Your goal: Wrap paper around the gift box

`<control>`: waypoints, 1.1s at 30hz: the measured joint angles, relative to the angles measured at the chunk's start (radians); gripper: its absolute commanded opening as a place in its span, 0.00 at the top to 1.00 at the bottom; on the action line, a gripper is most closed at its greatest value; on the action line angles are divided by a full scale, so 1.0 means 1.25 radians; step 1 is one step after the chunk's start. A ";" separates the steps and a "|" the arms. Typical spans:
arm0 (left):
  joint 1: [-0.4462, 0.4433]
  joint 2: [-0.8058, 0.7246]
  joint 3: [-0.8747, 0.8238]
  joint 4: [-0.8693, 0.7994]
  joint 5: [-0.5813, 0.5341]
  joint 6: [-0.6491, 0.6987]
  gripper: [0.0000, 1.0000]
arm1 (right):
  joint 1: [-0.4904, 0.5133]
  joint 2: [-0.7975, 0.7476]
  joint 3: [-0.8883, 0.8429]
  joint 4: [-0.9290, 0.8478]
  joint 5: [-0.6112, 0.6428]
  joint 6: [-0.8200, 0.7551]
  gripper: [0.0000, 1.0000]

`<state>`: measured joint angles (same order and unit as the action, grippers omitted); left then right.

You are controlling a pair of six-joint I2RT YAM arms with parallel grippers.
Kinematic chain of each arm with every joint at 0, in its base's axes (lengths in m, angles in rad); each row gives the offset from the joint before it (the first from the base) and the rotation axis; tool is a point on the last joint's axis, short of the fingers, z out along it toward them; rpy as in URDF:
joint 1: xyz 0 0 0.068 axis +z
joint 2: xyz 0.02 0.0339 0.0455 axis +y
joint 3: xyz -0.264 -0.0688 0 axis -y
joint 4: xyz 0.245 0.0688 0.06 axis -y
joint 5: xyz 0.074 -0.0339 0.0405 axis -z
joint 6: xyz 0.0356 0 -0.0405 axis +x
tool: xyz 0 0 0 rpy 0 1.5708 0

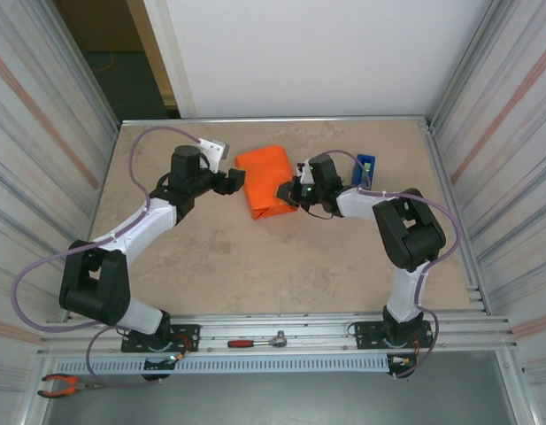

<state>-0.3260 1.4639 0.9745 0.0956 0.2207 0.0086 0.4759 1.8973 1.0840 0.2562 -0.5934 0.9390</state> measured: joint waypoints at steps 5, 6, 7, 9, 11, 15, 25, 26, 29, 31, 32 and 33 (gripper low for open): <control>0.002 0.000 -0.010 0.007 0.005 -0.013 0.17 | 0.014 0.000 0.042 -0.057 0.012 -0.025 1.00; 0.003 0.000 -0.012 0.009 0.006 -0.015 0.17 | 0.018 0.000 0.051 -0.067 0.015 -0.028 1.00; 0.003 0.000 -0.014 0.009 0.007 -0.017 0.17 | 0.020 0.000 0.057 -0.071 0.015 -0.029 1.00; 0.005 0.000 -0.019 0.011 0.009 -0.021 0.17 | 0.023 0.000 0.069 -0.083 0.018 -0.034 1.00; 0.007 0.000 -0.023 0.011 0.012 -0.026 0.17 | 0.025 0.000 0.073 -0.093 0.020 -0.041 1.00; 0.010 0.000 -0.036 0.016 0.015 -0.031 0.16 | 0.024 0.009 0.077 -0.118 0.033 -0.049 1.00; 0.021 -0.007 -0.051 0.029 0.021 -0.048 0.12 | 0.020 0.022 0.101 -0.168 0.035 -0.053 0.95; 0.023 -0.007 -0.050 0.029 0.021 -0.053 0.11 | 0.017 0.022 0.109 -0.177 0.033 -0.055 0.91; 0.035 0.006 -0.027 0.008 0.031 -0.078 0.10 | -0.001 0.009 0.137 -0.211 0.036 -0.071 0.69; 0.049 0.043 0.027 -0.020 0.053 -0.101 0.10 | -0.020 -0.010 0.155 -0.237 0.041 -0.087 0.59; 0.056 0.070 0.062 -0.031 0.067 -0.114 0.10 | -0.034 -0.021 0.165 -0.248 0.044 -0.090 0.54; 0.063 0.097 0.094 -0.038 0.081 -0.126 0.10 | -0.046 -0.029 0.174 -0.254 0.047 -0.093 0.51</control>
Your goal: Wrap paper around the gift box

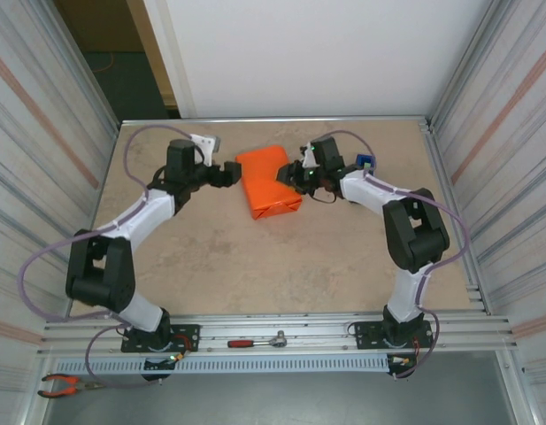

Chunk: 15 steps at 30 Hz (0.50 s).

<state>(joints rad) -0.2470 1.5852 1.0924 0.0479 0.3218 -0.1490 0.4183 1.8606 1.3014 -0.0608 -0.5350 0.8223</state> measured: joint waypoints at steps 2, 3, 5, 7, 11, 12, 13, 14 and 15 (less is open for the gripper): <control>0.013 0.060 0.066 -0.016 0.030 -0.027 0.10 | -0.030 -0.013 0.020 -0.009 0.007 -0.012 0.47; 0.018 0.085 0.091 -0.024 0.044 -0.040 0.10 | -0.041 -0.014 0.025 -0.011 0.009 -0.015 0.46; 0.030 0.150 0.150 -0.043 0.079 -0.071 0.11 | -0.066 -0.013 0.030 -0.016 0.011 -0.017 0.43; 0.041 0.215 0.202 -0.063 0.117 -0.104 0.12 | -0.080 -0.007 0.031 -0.026 0.012 -0.017 0.42; 0.059 0.332 0.278 -0.092 0.185 -0.161 0.13 | -0.076 0.031 0.042 -0.031 0.011 -0.016 0.44; 0.061 0.350 0.285 -0.099 0.197 -0.173 0.13 | -0.072 0.041 0.043 -0.031 0.012 -0.015 0.44; 0.063 0.364 0.289 -0.103 0.208 -0.182 0.13 | -0.066 0.053 0.044 -0.031 0.012 -0.015 0.45; 0.063 0.375 0.291 -0.106 0.219 -0.192 0.13 | -0.059 0.063 0.044 -0.031 0.012 -0.014 0.46; 0.063 0.382 0.292 -0.108 0.229 -0.198 0.14 | -0.053 0.071 0.044 -0.031 0.013 -0.013 0.48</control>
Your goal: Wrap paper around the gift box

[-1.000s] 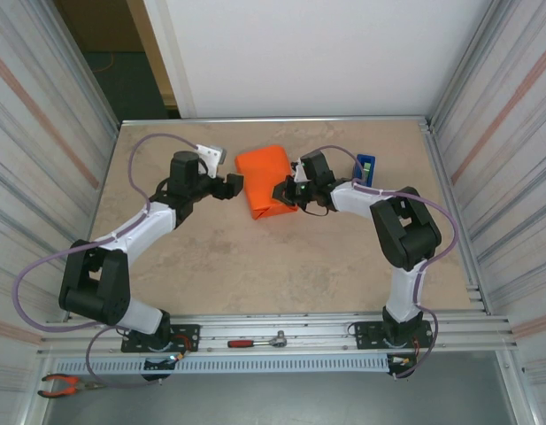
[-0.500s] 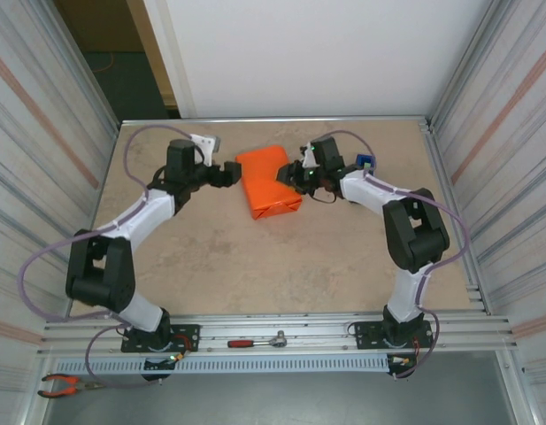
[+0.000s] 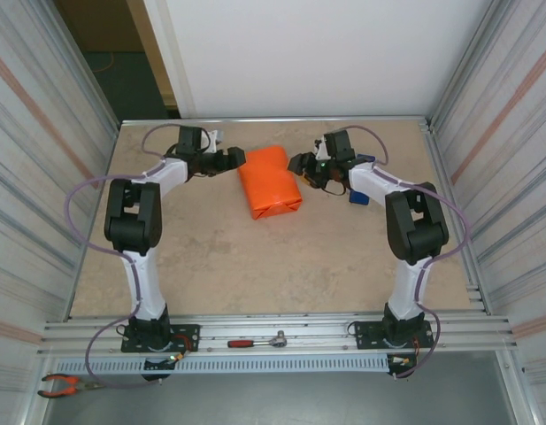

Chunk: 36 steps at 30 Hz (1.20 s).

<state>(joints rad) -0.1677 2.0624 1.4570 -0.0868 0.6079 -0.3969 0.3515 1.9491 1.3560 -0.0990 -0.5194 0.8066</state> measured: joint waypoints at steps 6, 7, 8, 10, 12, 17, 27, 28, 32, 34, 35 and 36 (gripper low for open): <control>-0.006 0.012 0.014 -0.011 0.066 -0.018 0.20 | 0.034 0.012 -0.030 0.039 0.006 0.016 0.57; -0.008 0.012 0.014 -0.011 0.068 -0.017 0.20 | 0.039 0.007 -0.046 0.050 0.013 0.018 0.58; -0.009 0.012 0.014 -0.011 0.072 -0.016 0.21 | 0.041 0.001 -0.062 0.058 0.017 0.018 0.59; -0.013 0.011 0.002 -0.010 0.087 -0.013 0.22 | 0.051 -0.019 -0.110 0.070 0.030 0.019 0.63; -0.021 0.005 -0.024 -0.005 0.100 -0.006 0.22 | 0.065 -0.041 -0.161 0.082 0.042 0.025 0.64; -0.042 -0.057 -0.134 0.010 0.110 0.019 0.23 | 0.114 -0.140 -0.276 0.103 0.082 0.040 0.56; -0.044 -0.235 -0.284 0.013 0.073 0.006 0.20 | 0.158 -0.363 -0.373 0.070 0.175 0.038 0.54; -0.039 -0.243 -0.284 0.016 0.063 0.005 0.20 | 0.162 -0.366 -0.368 0.070 0.172 0.037 0.58; -0.028 -0.256 -0.275 0.017 0.027 0.006 0.19 | 0.204 -0.340 -0.321 0.066 0.142 0.016 0.83; -0.028 -0.256 -0.266 0.007 0.013 0.007 0.19 | 0.228 -0.310 -0.294 0.067 0.124 0.010 0.91; -0.028 -0.256 -0.261 0.002 0.007 0.008 0.19 | 0.239 -0.293 -0.280 0.067 0.116 0.005 0.95; -0.028 -0.256 -0.255 0.000 0.002 0.009 0.18 | 0.248 -0.274 -0.267 0.067 0.106 0.000 0.98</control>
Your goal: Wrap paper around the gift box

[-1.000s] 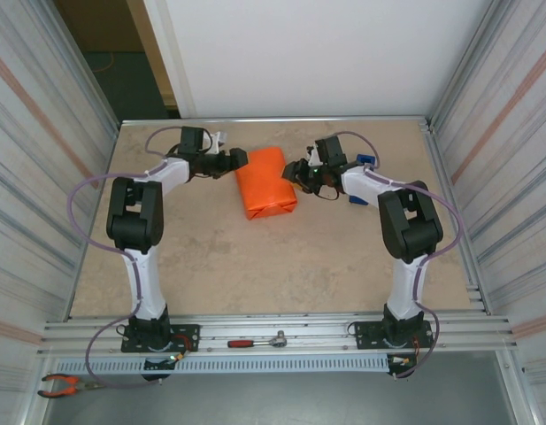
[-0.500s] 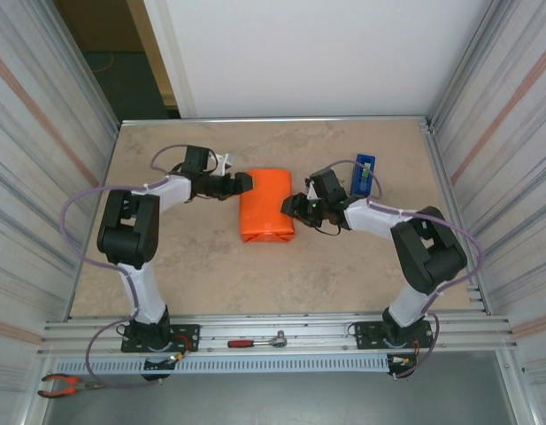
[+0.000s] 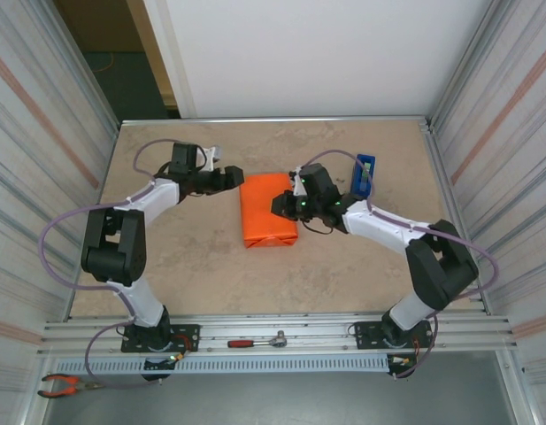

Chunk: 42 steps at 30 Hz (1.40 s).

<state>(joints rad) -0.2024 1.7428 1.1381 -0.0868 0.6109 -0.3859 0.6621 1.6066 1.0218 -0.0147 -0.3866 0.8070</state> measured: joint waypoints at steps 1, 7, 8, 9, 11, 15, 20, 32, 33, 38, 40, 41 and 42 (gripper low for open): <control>0.000 0.000 0.004 -0.001 -0.004 0.000 0.18 | 0.008 0.014 0.007 0.002 -0.006 -0.003 1.00; 0.000 0.000 0.024 -0.014 -0.018 0.004 0.18 | 0.033 0.090 0.018 0.006 -0.033 -0.006 1.00; 0.000 0.000 0.026 -0.016 -0.018 0.006 0.18 | 0.033 0.096 0.018 0.006 -0.036 -0.006 1.00; 0.000 0.001 0.028 -0.018 -0.021 0.006 0.18 | 0.033 0.101 0.018 0.007 -0.038 -0.006 1.00; 0.000 0.001 0.030 -0.018 -0.024 0.009 0.18 | 0.033 0.104 0.016 0.012 -0.042 -0.006 1.00; 0.001 0.002 0.031 -0.020 -0.023 0.013 0.18 | 0.033 0.104 0.003 0.038 -0.045 -0.005 1.00; 0.005 0.011 0.032 -0.026 -0.026 0.018 0.18 | 0.033 0.102 -0.017 0.048 -0.044 -0.005 1.00; 0.005 0.069 0.087 -0.042 -0.030 0.018 0.18 | 0.037 0.040 -0.050 0.056 -0.042 -0.004 1.00; 0.005 0.075 0.093 -0.042 -0.030 0.018 0.18 | 0.037 0.039 -0.053 0.057 -0.042 -0.004 1.00; 0.005 0.115 0.128 -0.049 -0.030 0.015 0.18 | 0.037 0.040 -0.066 0.060 -0.040 -0.003 1.00; 0.005 0.137 0.145 -0.054 -0.029 0.009 0.19 | 0.035 0.045 -0.067 0.069 -0.039 -0.003 1.00; 0.005 0.147 0.153 -0.057 -0.029 0.004 0.19 | 0.035 0.050 -0.068 0.076 -0.039 -0.002 1.00; 0.005 0.156 0.159 -0.060 -0.029 -0.001 0.19 | 0.034 0.058 -0.070 0.083 -0.039 0.000 1.00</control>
<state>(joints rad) -0.1955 1.9373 1.3373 -0.1612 0.5751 -0.3874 0.7040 1.6787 0.9348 0.0895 -0.4355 0.8070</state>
